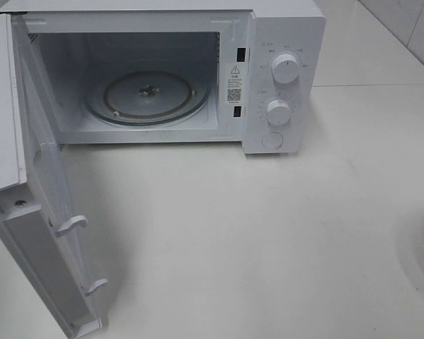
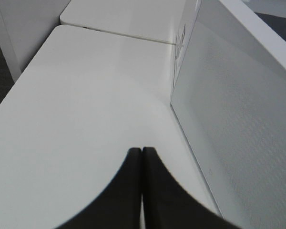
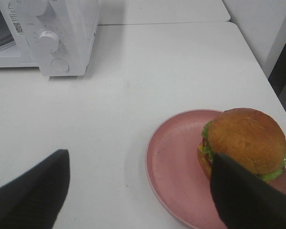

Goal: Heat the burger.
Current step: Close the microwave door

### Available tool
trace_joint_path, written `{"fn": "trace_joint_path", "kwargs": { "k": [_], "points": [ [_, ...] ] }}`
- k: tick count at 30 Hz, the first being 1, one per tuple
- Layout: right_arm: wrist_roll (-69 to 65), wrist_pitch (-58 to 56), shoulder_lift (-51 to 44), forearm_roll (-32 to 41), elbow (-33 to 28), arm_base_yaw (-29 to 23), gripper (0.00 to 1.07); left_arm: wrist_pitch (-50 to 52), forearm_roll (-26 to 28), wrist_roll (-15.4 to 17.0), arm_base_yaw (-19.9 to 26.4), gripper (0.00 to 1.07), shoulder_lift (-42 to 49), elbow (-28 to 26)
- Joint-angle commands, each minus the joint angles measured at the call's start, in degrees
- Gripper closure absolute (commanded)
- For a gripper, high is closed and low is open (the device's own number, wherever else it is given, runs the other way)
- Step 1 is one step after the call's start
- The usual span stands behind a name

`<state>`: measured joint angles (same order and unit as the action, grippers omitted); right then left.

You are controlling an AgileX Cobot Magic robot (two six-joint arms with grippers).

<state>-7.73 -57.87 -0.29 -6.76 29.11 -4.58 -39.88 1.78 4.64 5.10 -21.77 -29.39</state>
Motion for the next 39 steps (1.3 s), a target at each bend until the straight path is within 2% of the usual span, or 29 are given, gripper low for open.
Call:
{"fn": "trace_joint_path", "kwargs": {
  "k": [1,5,7,10,12,15,17,20,22,24,28,30,33,35,36,38,39],
  "points": [
    [0.2,0.2,-1.4,-0.2,-0.3,0.3,0.31,7.7,0.4,0.2,0.2,1.07,-3.1,2.3],
    [0.2,0.2,-1.4,-0.2,-0.3,0.3,0.31,15.7,0.4,0.2,0.2,1.07,-5.6,5.5],
    [0.2,0.2,-1.4,-0.2,-0.3,0.3,0.31,26.1,0.5,0.2,0.2,1.07,-8.3,9.9],
    [0.2,0.2,-1.4,-0.2,-0.3,0.3,0.31,29.0,0.5,0.2,0.2,1.07,-8.8,11.1],
    [0.2,0.2,-1.4,-0.2,-0.3,0.3,0.31,40.6,0.5,0.2,0.2,1.07,-11.2,15.4],
    [0.2,0.2,-1.4,-0.2,-0.3,0.3,0.31,43.5,0.4,0.2,0.2,1.07,-11.9,16.4],
    [0.2,0.2,-1.4,-0.2,-0.3,0.3,0.31,53.6,0.3,0.2,0.2,1.07,-14.9,20.1],
    [0.2,0.2,-1.4,-0.2,-0.3,0.3,0.31,56.1,0.3,0.2,0.2,1.07,-15.9,21.0],
    [0.2,0.2,-1.4,-0.2,-0.3,0.3,0.31,64.2,-1.1,0.5,0.2,1.07,-20.4,23.5],
    [0.2,0.2,-1.4,-0.2,-0.3,0.3,0.31,66.4,-1.8,0.5,0.2,1.07,-21.8,24.0],
    [0.2,0.2,-1.4,-0.2,-0.3,0.3,0.31,71.4,-5.1,2.3,0.2,1.07,-26.1,24.2],
    [0.2,0.2,-1.4,-0.2,-0.3,0.3,0.31,75.8,-11.8,6.9,0.2,1.07,-32.7,24.1],
    [0.2,0.2,-1.4,-0.2,-0.3,0.3,0.31,76.8,-13.9,8.3,0.2,1.07,-34.4,24.1],
    [0.2,0.2,-1.4,-0.2,-0.3,0.3,0.31,83.3,-20.4,12.5,0.2,1.07,-40.6,24.1],
    [0.2,0.2,-1.4,-0.2,-0.3,0.3,0.31,83.3,-20.4,12.5,0.2,1.07,-40.6,24.1],
    [0.2,0.2,-1.4,-0.2,-0.3,0.3,0.31,89.5,-24.9,14.0,0.2,1.07,-45.0,24.1],
    [0.2,0.2,-1.4,-0.2,-0.3,0.3,0.31,89.5,-24.9,14.0,0.2,1.07,-45.0,24.1]
  ]
}}
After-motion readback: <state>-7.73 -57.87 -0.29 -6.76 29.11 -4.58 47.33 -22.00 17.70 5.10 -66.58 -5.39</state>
